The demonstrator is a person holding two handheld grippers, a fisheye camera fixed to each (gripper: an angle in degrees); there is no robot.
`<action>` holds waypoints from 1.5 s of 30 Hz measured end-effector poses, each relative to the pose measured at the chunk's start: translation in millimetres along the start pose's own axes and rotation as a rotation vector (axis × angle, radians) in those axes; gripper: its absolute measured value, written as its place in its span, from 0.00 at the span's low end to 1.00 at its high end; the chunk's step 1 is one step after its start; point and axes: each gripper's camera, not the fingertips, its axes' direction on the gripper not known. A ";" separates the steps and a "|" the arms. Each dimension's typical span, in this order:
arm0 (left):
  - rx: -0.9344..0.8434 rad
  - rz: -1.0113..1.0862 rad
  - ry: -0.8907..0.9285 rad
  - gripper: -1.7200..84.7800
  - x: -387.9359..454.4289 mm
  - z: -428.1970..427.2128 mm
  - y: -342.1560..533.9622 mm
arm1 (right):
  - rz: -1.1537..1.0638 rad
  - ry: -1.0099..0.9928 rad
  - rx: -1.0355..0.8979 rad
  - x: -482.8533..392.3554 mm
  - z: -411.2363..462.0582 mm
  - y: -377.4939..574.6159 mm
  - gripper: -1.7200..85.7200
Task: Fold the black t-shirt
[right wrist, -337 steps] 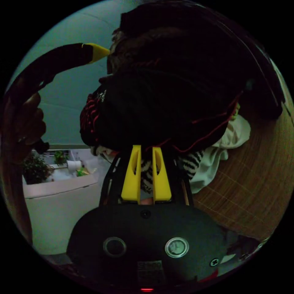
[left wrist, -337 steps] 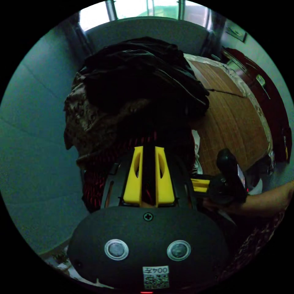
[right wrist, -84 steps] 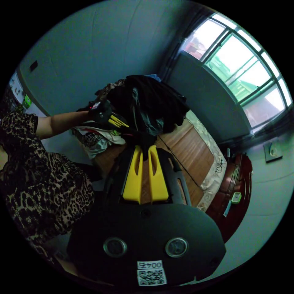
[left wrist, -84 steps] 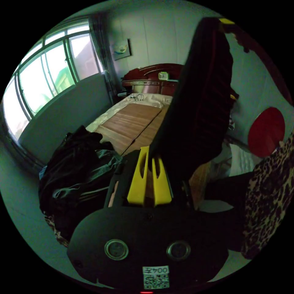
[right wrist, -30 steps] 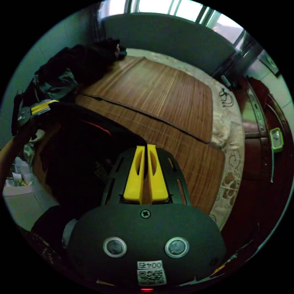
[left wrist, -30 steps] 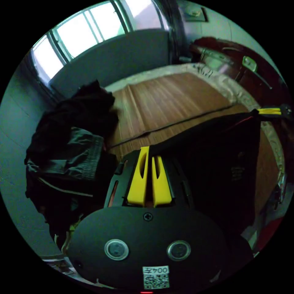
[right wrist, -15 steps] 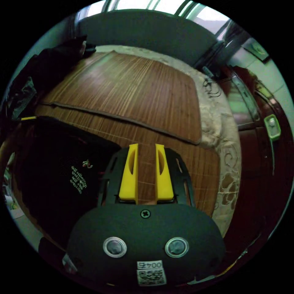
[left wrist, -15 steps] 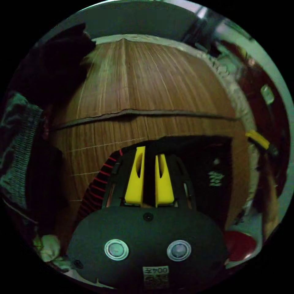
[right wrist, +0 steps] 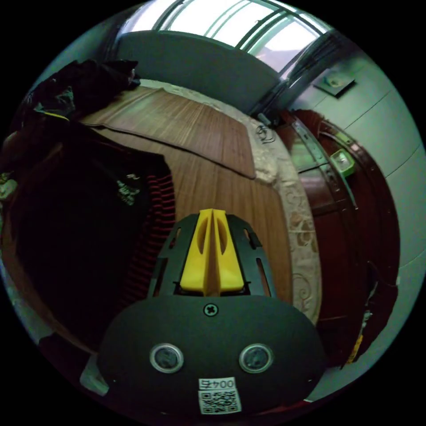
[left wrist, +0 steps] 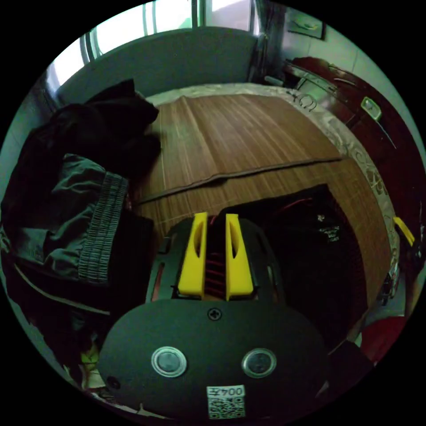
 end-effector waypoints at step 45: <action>0.166 0.059 -0.075 0.03 247.9 34.7 447.0 | -0.679 -0.512 -0.203 -295.5 73.8 212.5 0.04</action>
